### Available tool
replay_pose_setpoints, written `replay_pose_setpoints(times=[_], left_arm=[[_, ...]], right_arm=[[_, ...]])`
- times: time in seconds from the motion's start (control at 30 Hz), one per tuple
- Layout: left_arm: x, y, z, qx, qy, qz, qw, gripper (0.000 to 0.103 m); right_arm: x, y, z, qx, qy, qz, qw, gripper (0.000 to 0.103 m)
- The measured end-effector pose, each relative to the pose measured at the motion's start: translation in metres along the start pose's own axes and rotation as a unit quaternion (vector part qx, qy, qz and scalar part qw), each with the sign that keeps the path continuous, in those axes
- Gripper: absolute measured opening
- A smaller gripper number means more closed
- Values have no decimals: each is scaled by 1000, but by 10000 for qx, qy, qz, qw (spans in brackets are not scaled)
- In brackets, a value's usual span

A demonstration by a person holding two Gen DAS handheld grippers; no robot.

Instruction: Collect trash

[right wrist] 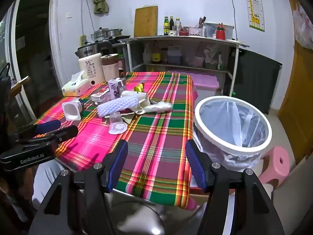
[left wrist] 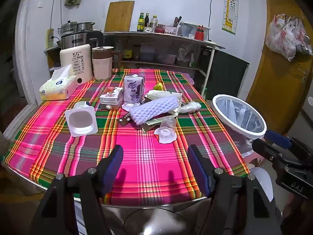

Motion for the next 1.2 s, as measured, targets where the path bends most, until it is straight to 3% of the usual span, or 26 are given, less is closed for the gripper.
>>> replay_pose_setpoints(times=[1.2], left_arm=[[1, 3, -2, 2, 32, 17, 10000, 70]], right_arm=[[-3, -2, 3, -18, -122, -12, 9999, 62]])
Point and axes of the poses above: each gripper's, at about its wrist camera, not at the fingertips, and z roughly the way its jaws point, y to its right, x to its top, the point moved 1 cm from there along z, roughly the way its jaws point
